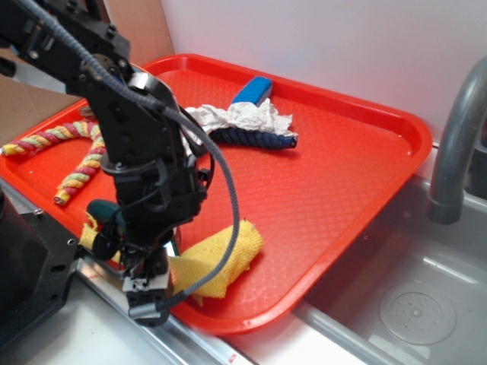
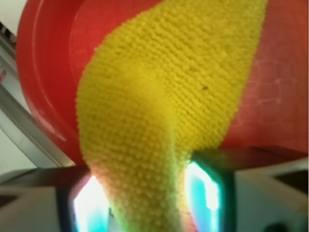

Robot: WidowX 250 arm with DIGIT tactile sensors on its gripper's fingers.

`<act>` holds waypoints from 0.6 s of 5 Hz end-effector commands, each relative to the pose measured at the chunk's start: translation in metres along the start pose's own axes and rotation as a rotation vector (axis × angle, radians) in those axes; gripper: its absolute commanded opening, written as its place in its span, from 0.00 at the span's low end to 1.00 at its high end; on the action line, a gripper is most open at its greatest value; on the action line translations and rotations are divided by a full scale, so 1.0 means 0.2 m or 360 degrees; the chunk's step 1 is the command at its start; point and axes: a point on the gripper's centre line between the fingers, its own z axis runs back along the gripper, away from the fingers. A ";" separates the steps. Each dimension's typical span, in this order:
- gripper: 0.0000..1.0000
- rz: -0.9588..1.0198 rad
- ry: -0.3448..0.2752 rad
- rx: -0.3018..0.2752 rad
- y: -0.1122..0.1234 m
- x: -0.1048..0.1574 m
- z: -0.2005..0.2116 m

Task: Grab the yellow cloth.

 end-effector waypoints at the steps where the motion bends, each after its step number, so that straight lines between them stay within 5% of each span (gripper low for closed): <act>1: 0.00 0.0047 -0.0118 0.0099 0.02 -0.05 0.18; 3: 0.00 0.0461 -0.0013 0.0353 0.16 -0.05 0.70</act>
